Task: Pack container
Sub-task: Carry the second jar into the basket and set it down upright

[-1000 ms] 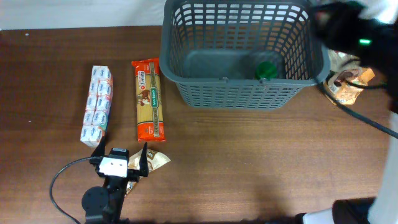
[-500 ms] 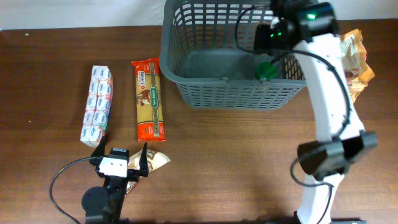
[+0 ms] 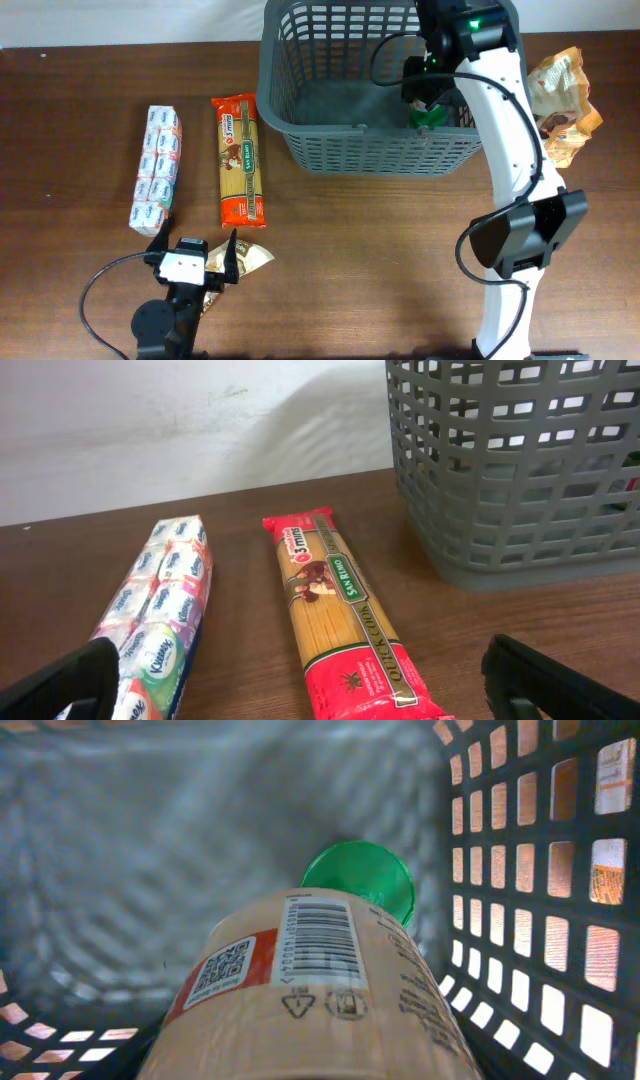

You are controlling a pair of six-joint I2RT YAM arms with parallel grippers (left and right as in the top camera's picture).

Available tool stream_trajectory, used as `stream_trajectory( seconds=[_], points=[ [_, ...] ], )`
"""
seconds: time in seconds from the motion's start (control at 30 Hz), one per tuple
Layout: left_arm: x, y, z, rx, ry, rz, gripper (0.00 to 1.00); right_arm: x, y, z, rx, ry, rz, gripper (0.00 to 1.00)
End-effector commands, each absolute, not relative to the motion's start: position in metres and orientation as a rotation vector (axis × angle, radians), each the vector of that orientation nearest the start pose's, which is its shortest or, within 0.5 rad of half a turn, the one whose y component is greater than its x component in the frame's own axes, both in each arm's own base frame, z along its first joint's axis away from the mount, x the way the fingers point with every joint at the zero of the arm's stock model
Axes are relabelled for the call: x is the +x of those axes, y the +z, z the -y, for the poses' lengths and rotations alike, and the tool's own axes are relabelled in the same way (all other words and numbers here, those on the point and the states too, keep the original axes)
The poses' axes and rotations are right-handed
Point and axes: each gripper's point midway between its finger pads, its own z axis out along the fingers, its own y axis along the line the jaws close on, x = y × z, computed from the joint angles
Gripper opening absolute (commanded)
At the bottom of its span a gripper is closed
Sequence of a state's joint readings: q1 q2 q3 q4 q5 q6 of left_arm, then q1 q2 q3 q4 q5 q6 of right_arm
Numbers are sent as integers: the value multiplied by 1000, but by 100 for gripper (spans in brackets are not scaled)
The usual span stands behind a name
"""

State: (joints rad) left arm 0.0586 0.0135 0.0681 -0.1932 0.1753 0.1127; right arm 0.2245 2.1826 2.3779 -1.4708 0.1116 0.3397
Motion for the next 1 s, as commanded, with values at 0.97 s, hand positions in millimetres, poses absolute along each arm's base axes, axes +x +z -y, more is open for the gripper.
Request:
stream_trajectory(
  seconds=[0.97],
  points=[
    [240,155,15,186,-5,-1694,99,480,162,-46,332,57,-2897,4]
  ],
)
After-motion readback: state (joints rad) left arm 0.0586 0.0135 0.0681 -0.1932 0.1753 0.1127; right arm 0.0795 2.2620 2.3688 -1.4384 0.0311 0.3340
